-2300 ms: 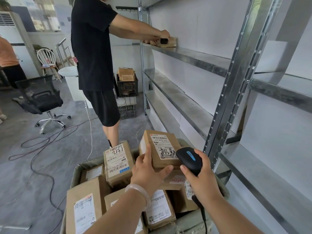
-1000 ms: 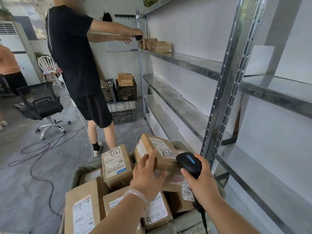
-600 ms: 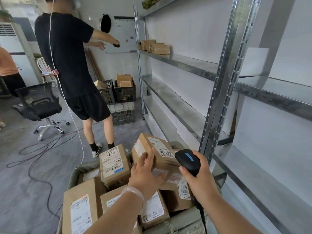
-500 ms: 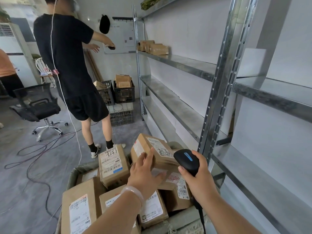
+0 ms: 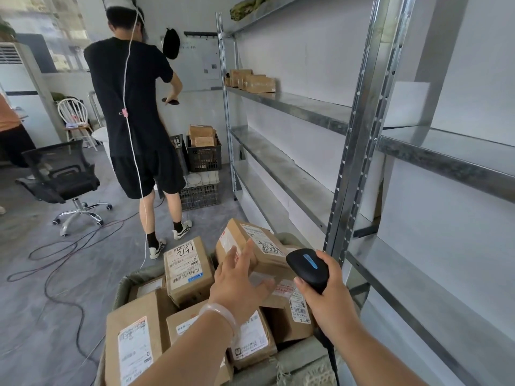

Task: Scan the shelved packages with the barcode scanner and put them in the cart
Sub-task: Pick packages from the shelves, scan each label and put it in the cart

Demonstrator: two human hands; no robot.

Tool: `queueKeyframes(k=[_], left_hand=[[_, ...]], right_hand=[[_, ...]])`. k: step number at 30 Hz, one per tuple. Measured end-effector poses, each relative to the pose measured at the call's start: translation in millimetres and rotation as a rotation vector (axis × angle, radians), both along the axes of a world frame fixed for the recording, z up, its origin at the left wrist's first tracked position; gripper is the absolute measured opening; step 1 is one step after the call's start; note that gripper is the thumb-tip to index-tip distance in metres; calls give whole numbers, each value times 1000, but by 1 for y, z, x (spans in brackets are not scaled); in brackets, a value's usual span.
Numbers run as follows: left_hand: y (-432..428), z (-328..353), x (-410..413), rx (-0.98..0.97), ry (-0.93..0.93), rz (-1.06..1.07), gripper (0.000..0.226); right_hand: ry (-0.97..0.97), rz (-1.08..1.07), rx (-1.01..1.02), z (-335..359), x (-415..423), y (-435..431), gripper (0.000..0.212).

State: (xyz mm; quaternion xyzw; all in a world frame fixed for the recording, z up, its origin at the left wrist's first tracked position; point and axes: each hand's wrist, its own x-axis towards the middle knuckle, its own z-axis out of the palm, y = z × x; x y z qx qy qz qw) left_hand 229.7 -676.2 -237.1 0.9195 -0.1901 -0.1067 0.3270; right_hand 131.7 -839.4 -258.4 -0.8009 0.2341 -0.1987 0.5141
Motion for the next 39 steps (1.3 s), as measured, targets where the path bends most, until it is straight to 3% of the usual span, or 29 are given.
queueKeyframes(k=[16,25,39], left_hand=[[-4,20,-63,40,-126,-7,85],[-22,5,-119,49,-201,-54,86],[-92,1,-189,14,-243,-588,88]], right_hand=[[-104,21,-6,9,-59,1,70],[-89,-13,-18,6,-132,-14,67],[-144,-512,19,14,-253,-1,61]])
